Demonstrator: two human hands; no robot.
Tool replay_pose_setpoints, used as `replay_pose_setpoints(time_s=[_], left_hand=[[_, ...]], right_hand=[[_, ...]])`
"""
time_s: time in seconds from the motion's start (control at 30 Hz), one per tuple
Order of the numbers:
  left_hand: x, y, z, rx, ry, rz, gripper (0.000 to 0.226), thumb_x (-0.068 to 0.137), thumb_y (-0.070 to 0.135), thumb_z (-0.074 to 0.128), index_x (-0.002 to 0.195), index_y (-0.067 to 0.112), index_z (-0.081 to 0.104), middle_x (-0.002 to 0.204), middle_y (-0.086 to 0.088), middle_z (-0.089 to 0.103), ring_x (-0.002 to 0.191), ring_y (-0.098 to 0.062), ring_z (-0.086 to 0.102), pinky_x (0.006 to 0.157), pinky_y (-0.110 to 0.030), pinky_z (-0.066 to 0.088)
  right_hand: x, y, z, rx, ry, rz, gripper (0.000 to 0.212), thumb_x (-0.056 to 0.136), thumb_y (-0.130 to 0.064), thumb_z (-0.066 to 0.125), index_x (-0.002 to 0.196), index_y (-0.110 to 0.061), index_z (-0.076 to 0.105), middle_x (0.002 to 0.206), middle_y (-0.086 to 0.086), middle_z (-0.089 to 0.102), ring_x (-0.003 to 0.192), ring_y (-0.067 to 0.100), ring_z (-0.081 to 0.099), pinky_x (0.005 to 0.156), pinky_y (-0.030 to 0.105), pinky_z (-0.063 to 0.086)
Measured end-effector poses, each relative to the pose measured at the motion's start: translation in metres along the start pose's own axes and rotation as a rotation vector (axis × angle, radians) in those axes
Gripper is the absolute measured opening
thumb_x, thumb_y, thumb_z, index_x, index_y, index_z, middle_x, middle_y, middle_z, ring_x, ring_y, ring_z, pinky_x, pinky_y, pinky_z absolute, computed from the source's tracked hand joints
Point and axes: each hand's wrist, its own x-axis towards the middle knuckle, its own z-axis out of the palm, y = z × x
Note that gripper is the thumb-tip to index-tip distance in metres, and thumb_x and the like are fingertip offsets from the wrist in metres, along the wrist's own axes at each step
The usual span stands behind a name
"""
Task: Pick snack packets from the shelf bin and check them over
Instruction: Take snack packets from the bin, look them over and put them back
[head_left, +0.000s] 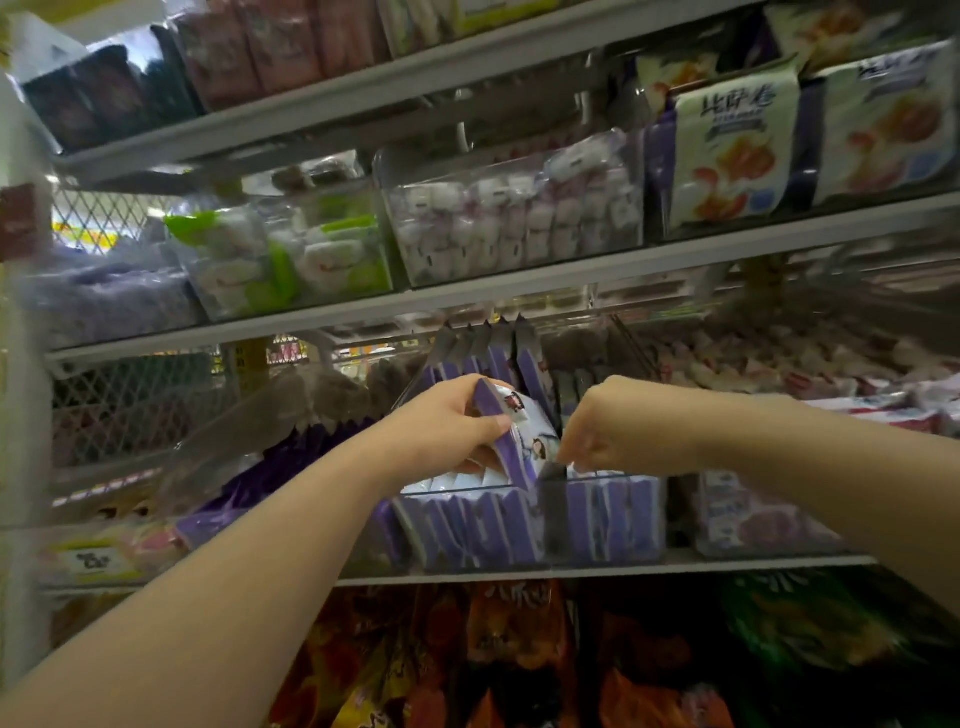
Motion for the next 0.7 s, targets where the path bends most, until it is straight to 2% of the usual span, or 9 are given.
replay_pose_setpoints(time_s=[0.1, 0.17, 0.23, 0.3, 0.37, 0.47, 0.53, 0.6, 0.7], left_hand=[[0.008, 0.002, -0.001, 0.024, -0.023, -0.042, 0.009, 0.098, 0.02, 0.055, 0.107, 0.024, 0.056, 0.08, 0.002, 0.074, 0.074, -0.012, 0.071, 0.069, -0.028, 0.053], [0.013, 0.004, 0.0, 0.091, -0.03, -0.057, 0.019, 0.098, 0.022, 0.055, 0.117, 0.021, 0.055, 0.095, -0.004, 0.072, 0.087, -0.019, 0.071, 0.079, -0.034, 0.056], [0.018, 0.006, 0.003, 0.177, -0.041, -0.06, 0.024, 0.099, 0.025, 0.054, 0.122, 0.022, 0.053, 0.105, -0.004, 0.07, 0.096, -0.02, 0.068, 0.086, -0.036, 0.056], [0.023, 0.008, 0.007, 0.25, -0.049, -0.042, 0.025, 0.099, 0.027, 0.053, 0.124, 0.024, 0.051, 0.105, -0.001, 0.067, 0.095, -0.016, 0.066, 0.08, -0.03, 0.055], [0.027, 0.008, 0.011, 0.321, -0.037, 0.003, 0.026, 0.099, 0.028, 0.053, 0.124, 0.024, 0.052, 0.101, 0.003, 0.064, 0.091, -0.013, 0.063, 0.075, -0.027, 0.051], [0.03, 0.006, 0.014, 0.39, -0.009, 0.06, 0.026, 0.098, 0.029, 0.054, 0.124, 0.023, 0.052, 0.105, 0.004, 0.064, 0.096, -0.012, 0.061, 0.08, -0.025, 0.05], [0.031, 0.0, 0.017, 0.404, 0.031, 0.083, 0.021, 0.099, 0.029, 0.053, 0.119, 0.024, 0.051, 0.096, 0.008, 0.062, 0.087, -0.007, 0.059, 0.066, -0.013, 0.044], [0.031, -0.005, 0.021, 0.436, 0.092, 0.109, 0.017, 0.099, 0.029, 0.053, 0.115, 0.027, 0.048, 0.084, 0.011, 0.058, 0.074, -0.002, 0.054, 0.056, -0.01, 0.039], [0.032, -0.014, 0.027, 0.452, 0.142, 0.129, 0.023, 0.099, 0.03, 0.052, 0.12, 0.026, 0.048, 0.1, 0.005, 0.063, 0.088, -0.01, 0.059, 0.073, -0.022, 0.047]], right_hand=[[0.012, 0.003, -0.001, -0.001, -0.112, -0.06, 0.023, 0.092, -0.018, 0.059, 0.109, -0.024, 0.073, 0.106, -0.007, 0.072, 0.09, 0.007, 0.062, 0.063, 0.001, 0.037], [0.018, 0.005, -0.004, 0.017, -0.187, -0.062, 0.026, 0.093, -0.016, 0.058, 0.114, -0.023, 0.072, 0.111, -0.006, 0.071, 0.091, 0.006, 0.06, 0.064, 0.0, 0.037], [0.024, 0.007, -0.006, 0.025, -0.264, -0.055, 0.029, 0.094, -0.012, 0.055, 0.116, -0.023, 0.07, 0.114, -0.002, 0.07, 0.095, 0.012, 0.061, 0.073, 0.006, 0.043], [0.028, 0.007, -0.005, 0.013, -0.347, -0.059, 0.034, 0.095, -0.008, 0.052, 0.117, -0.026, 0.069, 0.116, 0.002, 0.066, 0.101, 0.021, 0.061, 0.085, 0.025, 0.05], [0.03, 0.009, -0.005, 0.0, -0.394, -0.077, 0.034, 0.095, -0.008, 0.053, 0.119, -0.027, 0.068, 0.12, 0.002, 0.063, 0.105, 0.022, 0.059, 0.081, 0.024, 0.05], [0.032, 0.013, -0.004, -0.003, -0.384, -0.1, 0.029, 0.094, -0.017, 0.059, 0.12, -0.028, 0.067, 0.12, -0.002, 0.061, 0.099, 0.013, 0.055, 0.072, 0.011, 0.041], [0.032, 0.016, -0.001, -0.04, -0.348, -0.122, 0.027, 0.092, -0.024, 0.063, 0.117, -0.03, 0.068, 0.115, -0.002, 0.062, 0.098, 0.013, 0.055, 0.074, 0.015, 0.042], [0.032, 0.018, 0.004, -0.072, -0.279, -0.148, 0.023, 0.091, -0.027, 0.063, 0.112, -0.028, 0.07, 0.11, -0.003, 0.063, 0.096, 0.013, 0.057, 0.068, 0.012, 0.038], [0.03, 0.022, 0.012, -0.079, -0.16, -0.166, 0.019, 0.092, -0.024, 0.06, 0.107, -0.024, 0.072, 0.107, -0.001, 0.064, 0.093, 0.013, 0.058, 0.066, 0.008, 0.038]])
